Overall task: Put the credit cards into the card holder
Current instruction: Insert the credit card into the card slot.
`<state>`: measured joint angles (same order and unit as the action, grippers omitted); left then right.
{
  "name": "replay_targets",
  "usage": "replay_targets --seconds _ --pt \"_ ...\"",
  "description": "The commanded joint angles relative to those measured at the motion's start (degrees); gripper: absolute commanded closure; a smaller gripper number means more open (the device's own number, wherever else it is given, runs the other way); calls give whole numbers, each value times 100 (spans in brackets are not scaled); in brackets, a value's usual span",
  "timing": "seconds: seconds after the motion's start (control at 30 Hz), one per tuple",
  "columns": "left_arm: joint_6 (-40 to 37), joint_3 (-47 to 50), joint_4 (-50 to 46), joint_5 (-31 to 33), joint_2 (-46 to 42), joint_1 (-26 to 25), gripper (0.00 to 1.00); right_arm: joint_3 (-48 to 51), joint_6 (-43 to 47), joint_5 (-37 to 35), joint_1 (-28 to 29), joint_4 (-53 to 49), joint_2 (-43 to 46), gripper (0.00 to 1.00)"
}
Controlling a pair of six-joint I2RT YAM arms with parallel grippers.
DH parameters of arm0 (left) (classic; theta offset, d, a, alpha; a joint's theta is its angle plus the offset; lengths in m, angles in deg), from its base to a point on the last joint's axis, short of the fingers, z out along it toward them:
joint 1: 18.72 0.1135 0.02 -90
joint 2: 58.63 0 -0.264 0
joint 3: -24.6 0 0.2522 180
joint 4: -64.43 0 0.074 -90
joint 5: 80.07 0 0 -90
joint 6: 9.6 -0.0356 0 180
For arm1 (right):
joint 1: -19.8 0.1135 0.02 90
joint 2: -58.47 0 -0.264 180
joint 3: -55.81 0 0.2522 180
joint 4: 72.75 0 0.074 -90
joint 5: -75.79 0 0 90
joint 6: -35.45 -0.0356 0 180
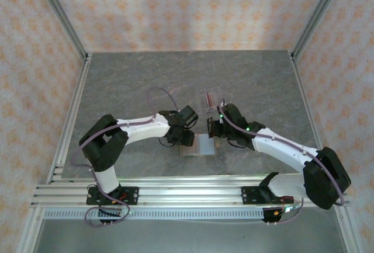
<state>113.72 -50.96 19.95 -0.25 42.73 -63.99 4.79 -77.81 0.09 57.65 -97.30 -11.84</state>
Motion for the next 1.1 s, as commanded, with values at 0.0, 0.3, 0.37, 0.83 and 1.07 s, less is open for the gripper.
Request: replay_targets --seconds 0.0,0.3,0.37,0.83,1.07 --pt "130 -4 -174 255 15 -26 45 361 -469 508 54 1184 175 100" --pt "270 184 -36 248 77 -79 51 970 -900 955 96 2198 4 100" --pt "313 234 12 231 85 -94 52 1037 -932 964 93 2317 -48 100" --pt "368 343 57 225 86 -171 53 1413 -1137 1112 127 3271 -739 100" --pt "388 361 63 219 90 -166 53 1576 -1289 1220 137 3695 -953 100"
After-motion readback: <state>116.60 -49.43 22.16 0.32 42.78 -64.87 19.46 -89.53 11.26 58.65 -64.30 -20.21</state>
